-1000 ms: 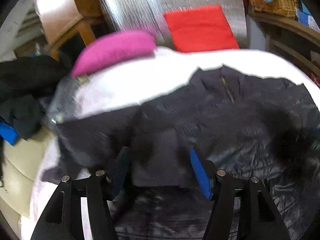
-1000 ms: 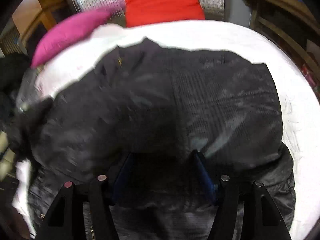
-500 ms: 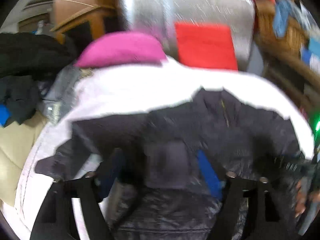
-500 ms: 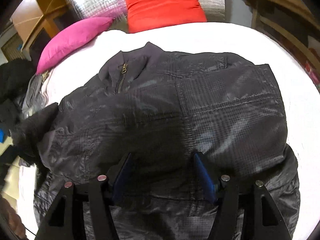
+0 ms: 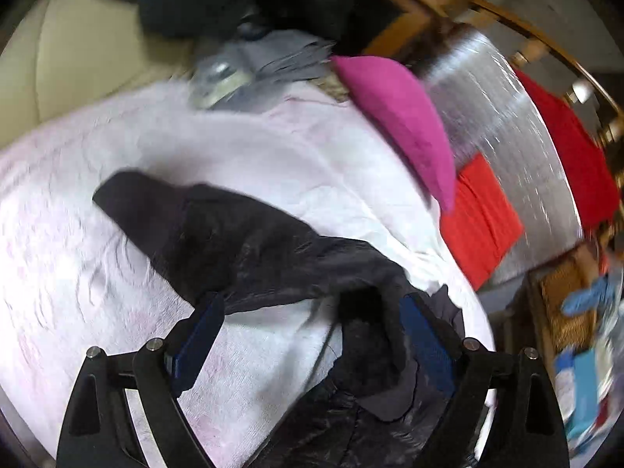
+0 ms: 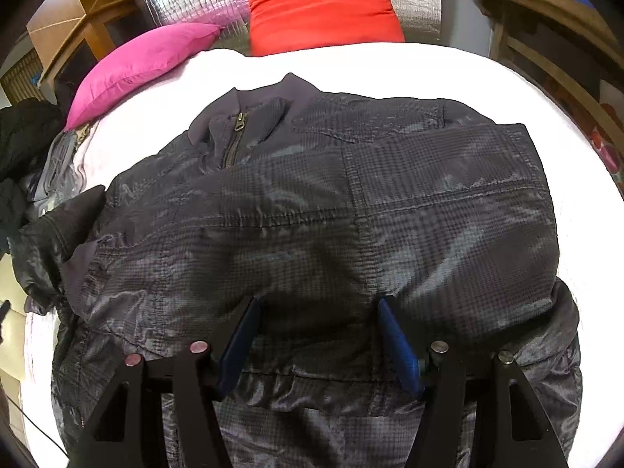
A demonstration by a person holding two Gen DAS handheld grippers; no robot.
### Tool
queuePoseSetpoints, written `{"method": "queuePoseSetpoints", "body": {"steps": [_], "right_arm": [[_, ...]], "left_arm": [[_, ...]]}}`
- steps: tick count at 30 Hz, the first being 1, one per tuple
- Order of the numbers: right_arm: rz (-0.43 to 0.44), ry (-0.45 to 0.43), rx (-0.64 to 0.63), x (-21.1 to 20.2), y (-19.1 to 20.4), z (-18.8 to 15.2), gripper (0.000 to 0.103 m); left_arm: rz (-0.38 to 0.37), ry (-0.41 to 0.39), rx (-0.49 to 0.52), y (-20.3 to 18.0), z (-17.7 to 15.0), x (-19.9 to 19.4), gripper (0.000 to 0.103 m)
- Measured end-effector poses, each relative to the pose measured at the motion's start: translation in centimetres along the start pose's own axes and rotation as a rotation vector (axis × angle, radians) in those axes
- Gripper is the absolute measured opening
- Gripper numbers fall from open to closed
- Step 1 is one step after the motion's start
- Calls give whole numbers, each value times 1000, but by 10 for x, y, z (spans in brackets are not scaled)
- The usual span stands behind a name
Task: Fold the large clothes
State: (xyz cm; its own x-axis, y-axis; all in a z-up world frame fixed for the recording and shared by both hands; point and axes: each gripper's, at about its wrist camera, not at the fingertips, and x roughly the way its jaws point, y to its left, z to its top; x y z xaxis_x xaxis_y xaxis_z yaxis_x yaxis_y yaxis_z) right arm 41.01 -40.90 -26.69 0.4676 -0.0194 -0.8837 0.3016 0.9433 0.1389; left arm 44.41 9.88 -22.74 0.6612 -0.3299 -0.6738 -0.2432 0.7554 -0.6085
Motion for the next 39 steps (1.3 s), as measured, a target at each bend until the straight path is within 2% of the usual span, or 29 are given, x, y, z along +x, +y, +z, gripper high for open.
{"method": "queuePoseSetpoints", "body": {"steps": [4,8,12,17,18,19,20,22,23,24,25,27,30,33,37,39], "right_arm": [[-7,-2,-5,1,1,1,67],[-23,-7,-32,2,5,0,68],[-20,-8,-37,3,5,1,68],[-17,-9,-48,5,4,2,68],[-18,-9,-52,5,5,2,68],[-22,-10,-60,6,5,2,68],[-24,-11,-64,6,6,2,68],[-28,-12,-73,7,7,2,68],[-27,-12,-73,7,7,3,68],[-25,-12,-71,7,6,3,68],[-20,-12,-68,6,6,3,68],[-11,-10,-62,5,3,3,68],[9,-10,-21,1,-6,5,68],[29,-14,41,-6,-21,8,68],[50,-28,140,-14,-45,12,68],[74,-30,201,-17,-59,13,68]], "left_arm": [[-62,53,-74,7,1,23,92],[-178,105,-201,16,5,46,92],[-243,82,-327,23,13,62,92],[-273,71,-446,36,24,77,90],[-268,65,-467,37,23,79,87],[-256,55,-471,37,22,80,71],[-243,53,-461,36,23,81,62],[-221,59,-428,32,24,85,33],[-197,58,-406,29,25,86,26],[-181,51,-386,26,25,84,15],[-169,36,-354,21,25,80,11],[-165,-3,-275,5,26,69,8],[-153,-86,-67,-42,21,39,7],[-197,-101,115,-88,1,21,6],[-247,-36,354,-151,-53,19,6],[-260,47,483,-182,-98,31,6]]}}
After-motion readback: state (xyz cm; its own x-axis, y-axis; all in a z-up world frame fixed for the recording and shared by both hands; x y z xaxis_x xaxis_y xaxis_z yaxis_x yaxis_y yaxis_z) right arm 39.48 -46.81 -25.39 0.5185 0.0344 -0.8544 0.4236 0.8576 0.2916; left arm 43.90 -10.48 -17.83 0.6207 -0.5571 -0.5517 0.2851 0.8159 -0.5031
